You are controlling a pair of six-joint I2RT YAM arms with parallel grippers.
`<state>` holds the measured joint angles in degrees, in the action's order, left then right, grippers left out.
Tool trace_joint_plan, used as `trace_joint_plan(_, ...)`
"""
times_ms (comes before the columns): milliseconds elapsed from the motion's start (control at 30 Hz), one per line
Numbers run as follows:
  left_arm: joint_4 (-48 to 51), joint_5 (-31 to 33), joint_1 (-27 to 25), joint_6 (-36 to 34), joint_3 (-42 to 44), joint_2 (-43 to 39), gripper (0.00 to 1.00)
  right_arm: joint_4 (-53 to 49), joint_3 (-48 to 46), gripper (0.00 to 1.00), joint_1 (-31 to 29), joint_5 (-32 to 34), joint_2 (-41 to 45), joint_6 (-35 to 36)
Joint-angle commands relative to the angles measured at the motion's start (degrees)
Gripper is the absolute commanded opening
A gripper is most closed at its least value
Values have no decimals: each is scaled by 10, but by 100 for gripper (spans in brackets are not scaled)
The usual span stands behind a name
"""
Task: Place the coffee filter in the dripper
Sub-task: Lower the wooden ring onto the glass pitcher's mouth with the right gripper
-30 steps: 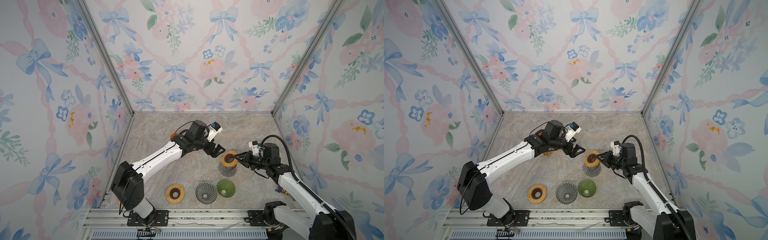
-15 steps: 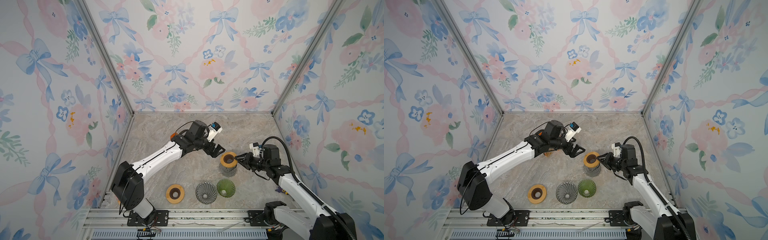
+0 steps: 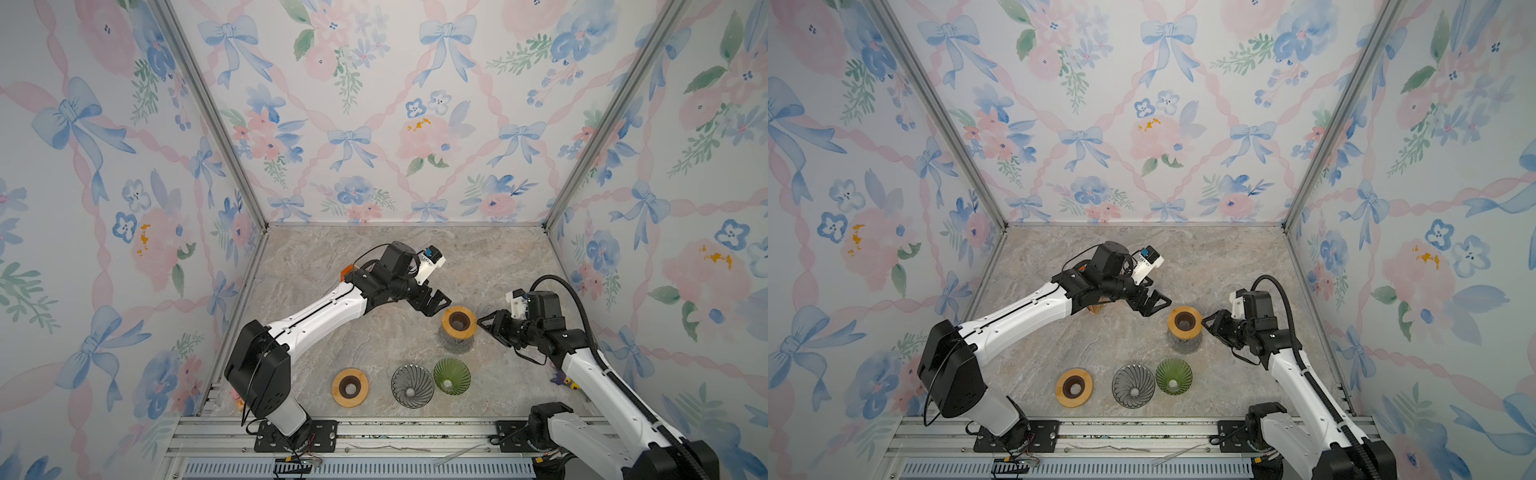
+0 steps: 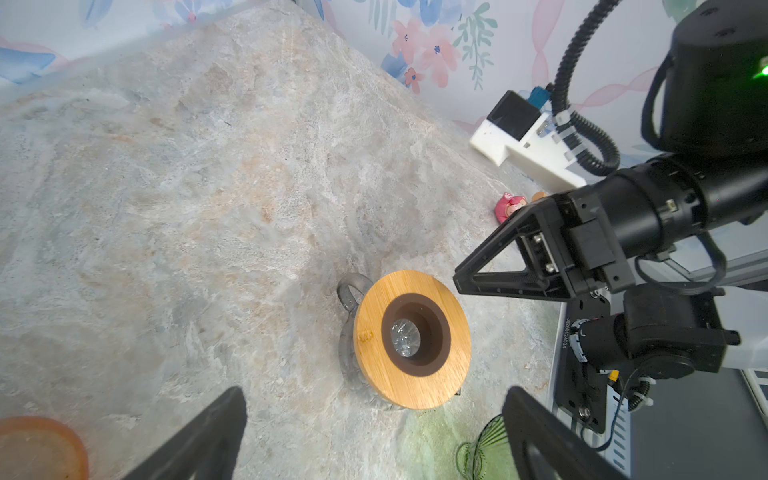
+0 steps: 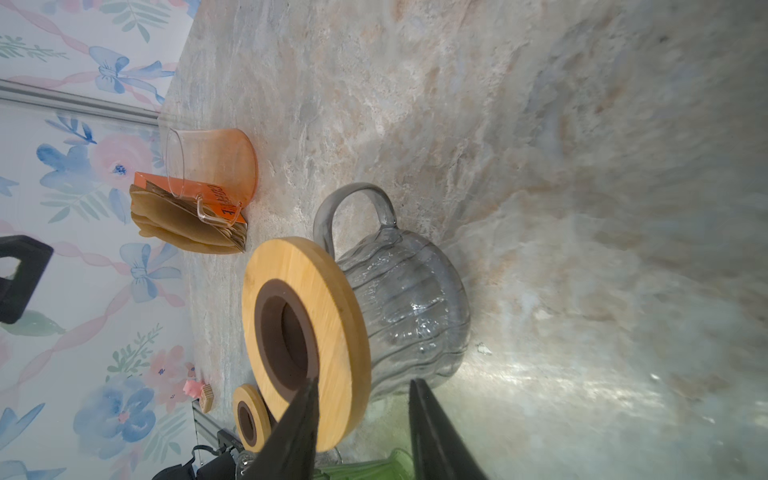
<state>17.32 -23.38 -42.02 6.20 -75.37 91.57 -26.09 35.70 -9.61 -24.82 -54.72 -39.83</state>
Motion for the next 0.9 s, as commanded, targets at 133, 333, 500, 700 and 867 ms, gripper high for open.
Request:
trace_joint_plan(133,7,-13,-6,7,-2,11,98,0,-7,56,-33,1,-9,-12)
trace_joint_plan(333,7,-13,-6,9,-2,13,98,77,-35,58,-37,-36,-13,-56)
trace_joint_plan(500,7,-15,-7,14,-3,17,98,55,-20,57,-53,-7,-25,-48)
trace_joint_plan(700,7,-13,-7,14,-4,17,98,52,-14,56,-77,29,-37,-55)
trace_joint_plan(867,7,-14,-8,13,-3,18,98,68,-10,55,-89,41,-51,-67)
